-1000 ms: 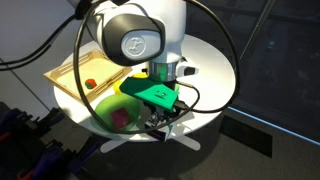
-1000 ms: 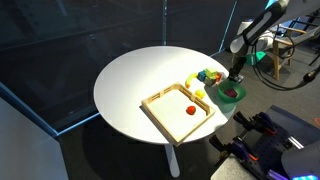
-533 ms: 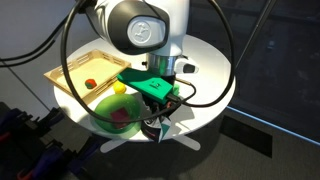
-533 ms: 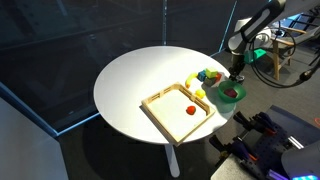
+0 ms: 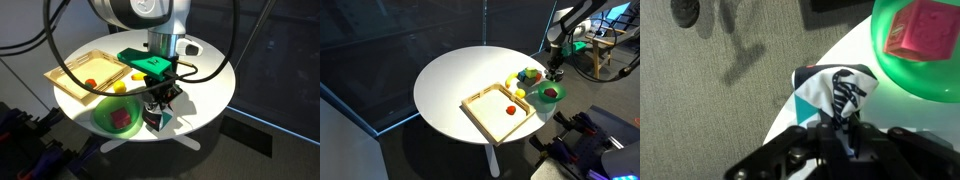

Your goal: Put the white and black block onto the tray

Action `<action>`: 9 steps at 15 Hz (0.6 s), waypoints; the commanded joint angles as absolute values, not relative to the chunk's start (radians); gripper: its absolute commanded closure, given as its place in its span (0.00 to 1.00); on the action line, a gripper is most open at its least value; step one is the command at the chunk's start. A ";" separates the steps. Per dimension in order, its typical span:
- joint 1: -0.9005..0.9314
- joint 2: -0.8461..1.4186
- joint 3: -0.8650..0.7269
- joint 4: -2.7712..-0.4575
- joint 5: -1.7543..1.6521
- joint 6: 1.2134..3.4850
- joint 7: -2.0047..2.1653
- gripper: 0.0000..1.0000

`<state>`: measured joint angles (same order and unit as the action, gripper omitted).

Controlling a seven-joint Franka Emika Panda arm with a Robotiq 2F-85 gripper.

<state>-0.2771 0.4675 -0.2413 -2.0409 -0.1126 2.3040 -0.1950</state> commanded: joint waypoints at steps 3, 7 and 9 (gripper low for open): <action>-0.250 0.392 -0.244 -2.032 -0.135 2.210 -0.110 0.95; -0.230 0.360 -0.227 -2.016 -0.121 2.168 -0.089 0.94; -0.218 0.343 -0.218 -2.018 -0.119 2.165 -0.081 0.94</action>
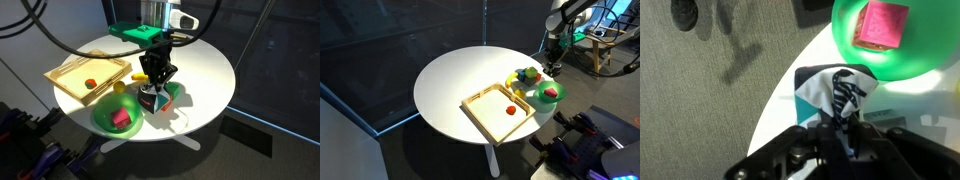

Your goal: Put the white and black block onto the tray

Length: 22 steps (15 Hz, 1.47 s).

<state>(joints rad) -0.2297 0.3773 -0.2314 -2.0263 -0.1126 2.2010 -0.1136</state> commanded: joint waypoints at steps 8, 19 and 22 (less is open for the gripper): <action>-0.158 0.257 -0.164 -2.057 -0.123 2.197 -0.090 0.94; -0.115 0.233 -0.101 -2.100 -0.105 2.219 -0.106 0.95; -0.116 0.268 -0.102 -2.069 -0.111 2.201 -0.102 0.83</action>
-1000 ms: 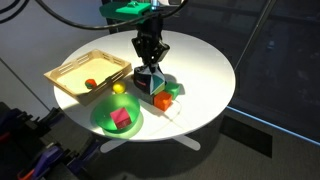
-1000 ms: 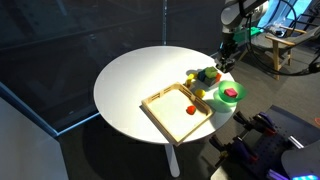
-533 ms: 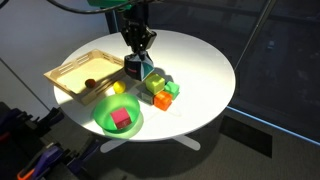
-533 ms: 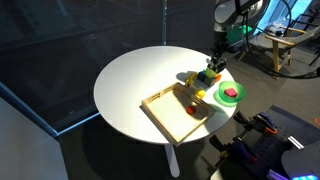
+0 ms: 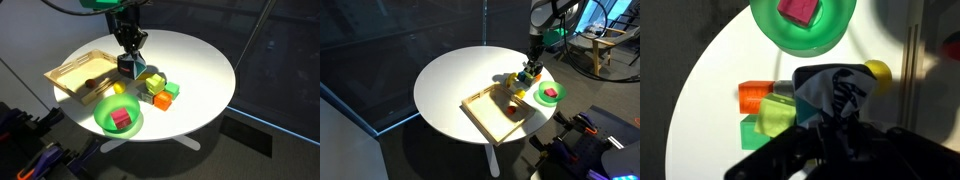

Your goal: Put the white and black block onto the tray

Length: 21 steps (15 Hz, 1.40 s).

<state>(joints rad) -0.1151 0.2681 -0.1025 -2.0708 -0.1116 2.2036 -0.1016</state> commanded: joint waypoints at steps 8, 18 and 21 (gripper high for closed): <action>-0.116 0.271 -0.102 -2.069 -0.111 2.201 -0.102 0.83; -0.080 0.185 -0.067 -2.120 -0.119 2.295 -0.122 0.95; -0.066 0.163 -0.048 -2.130 -0.105 2.292 -0.129 0.95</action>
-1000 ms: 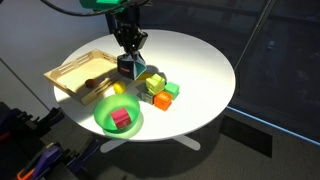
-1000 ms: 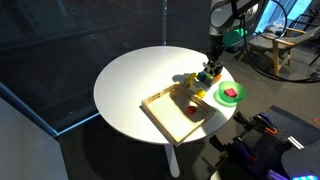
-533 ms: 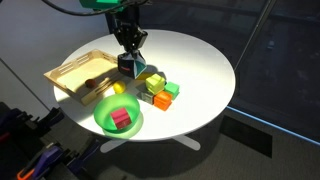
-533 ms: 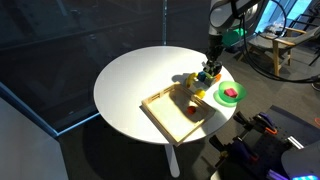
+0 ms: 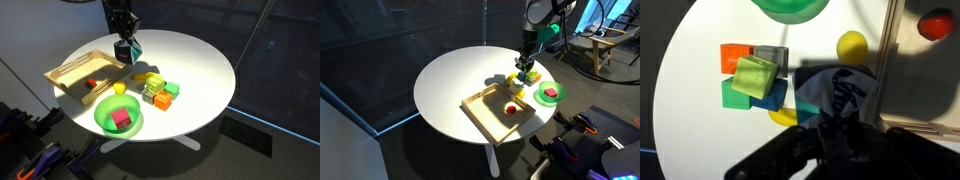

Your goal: Put the white and black block onto the tray

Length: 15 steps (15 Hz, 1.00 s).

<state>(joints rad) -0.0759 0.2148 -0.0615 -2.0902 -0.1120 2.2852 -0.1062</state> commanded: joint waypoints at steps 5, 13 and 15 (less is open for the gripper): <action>-0.030 0.154 -0.018 -2.142 -0.116 2.262 -0.107 0.95; 0.030 0.196 0.025 -2.106 -0.118 2.261 -0.092 0.95; 0.043 0.211 0.035 -2.095 -0.119 2.263 -0.086 0.95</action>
<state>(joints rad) 0.0284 0.1884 0.0226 -2.1273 -0.1117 2.2744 -0.1049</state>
